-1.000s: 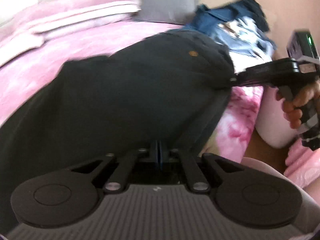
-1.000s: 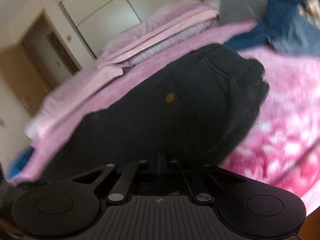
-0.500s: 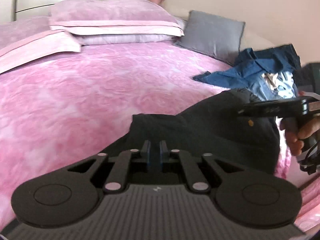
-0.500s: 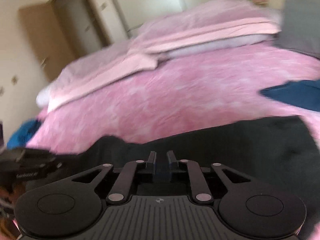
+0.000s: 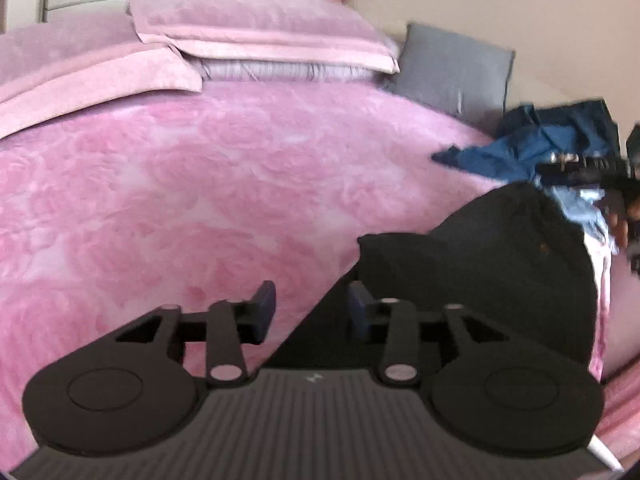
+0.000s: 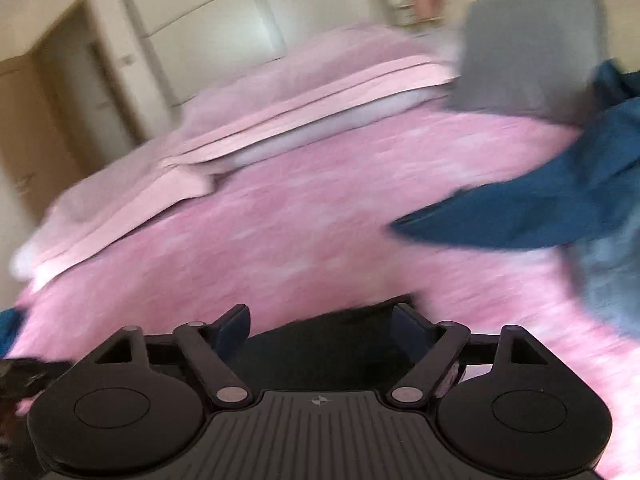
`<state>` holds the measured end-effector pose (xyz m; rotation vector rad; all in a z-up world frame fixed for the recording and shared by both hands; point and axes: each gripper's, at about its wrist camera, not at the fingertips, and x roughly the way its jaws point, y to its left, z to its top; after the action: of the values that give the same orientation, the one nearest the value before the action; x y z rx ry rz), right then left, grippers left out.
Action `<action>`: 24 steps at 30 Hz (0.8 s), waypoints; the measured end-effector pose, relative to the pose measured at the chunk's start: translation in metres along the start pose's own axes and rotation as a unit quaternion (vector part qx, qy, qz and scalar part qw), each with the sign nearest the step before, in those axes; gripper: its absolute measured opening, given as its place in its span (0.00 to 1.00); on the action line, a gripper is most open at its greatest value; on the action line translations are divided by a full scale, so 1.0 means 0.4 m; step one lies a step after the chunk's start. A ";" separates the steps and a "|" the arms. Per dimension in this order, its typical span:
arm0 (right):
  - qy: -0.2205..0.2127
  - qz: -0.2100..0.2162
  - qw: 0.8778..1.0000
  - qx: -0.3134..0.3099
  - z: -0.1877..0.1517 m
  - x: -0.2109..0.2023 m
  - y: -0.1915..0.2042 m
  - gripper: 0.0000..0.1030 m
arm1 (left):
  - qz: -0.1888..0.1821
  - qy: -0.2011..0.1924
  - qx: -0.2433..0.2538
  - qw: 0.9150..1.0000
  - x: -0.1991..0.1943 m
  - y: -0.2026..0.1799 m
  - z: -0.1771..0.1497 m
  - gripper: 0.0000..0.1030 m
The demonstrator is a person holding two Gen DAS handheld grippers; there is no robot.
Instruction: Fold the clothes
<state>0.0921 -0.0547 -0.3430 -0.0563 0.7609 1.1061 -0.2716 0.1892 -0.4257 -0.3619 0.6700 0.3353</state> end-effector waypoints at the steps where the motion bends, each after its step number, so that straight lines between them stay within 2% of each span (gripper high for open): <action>1: -0.001 -0.015 1.000 0.007 0.007 0.005 -0.017 0.78 | -0.011 0.009 0.004 1.000 0.016 0.002 0.003 0.35; 2: -0.001 -0.028 1.000 0.014 0.013 0.011 -0.034 0.78 | -0.021 0.016 0.008 1.000 0.031 0.004 0.004 0.34; 4: 0.022 -0.002 0.999 0.046 0.005 0.038 -0.068 0.78 | -0.032 0.031 0.012 0.999 0.066 0.001 0.002 0.32; 6: 0.036 0.021 0.997 0.067 -0.008 0.062 -0.084 0.75 | -0.043 0.031 0.004 0.999 0.081 0.006 -0.002 0.21; 7: 0.038 0.029 0.996 0.072 -0.015 0.070 -0.086 0.62 | -0.050 0.027 -0.004 0.998 0.083 0.011 -0.005 0.13; 9: 0.034 0.035 0.996 0.079 -0.022 0.074 -0.094 0.18 | -0.066 0.015 -0.020 0.998 0.079 0.024 -0.011 0.05; 10: 0.029 0.034 0.996 0.082 -0.024 0.071 -0.100 0.07 | -0.074 0.006 -0.029 0.997 0.071 0.032 -0.015 0.04; 13: 0.018 0.034 0.996 0.085 -0.032 0.053 -0.116 0.07 | -0.108 -0.015 -0.063 0.992 0.058 0.062 -0.020 0.03; 19: 0.010 0.045 0.994 0.103 -0.027 0.055 -0.132 0.10 | -0.097 -0.009 -0.066 0.993 0.062 0.055 -0.019 0.03; 24: -0.002 -0.048 0.998 0.041 -0.053 0.046 -0.095 0.04 | -0.102 -0.019 -0.097 0.990 0.059 0.080 -0.033 0.05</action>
<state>0.1162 -0.0668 -0.3815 -0.0209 0.7902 0.9830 -0.2746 0.2163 -0.4575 -0.6043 0.5594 0.2131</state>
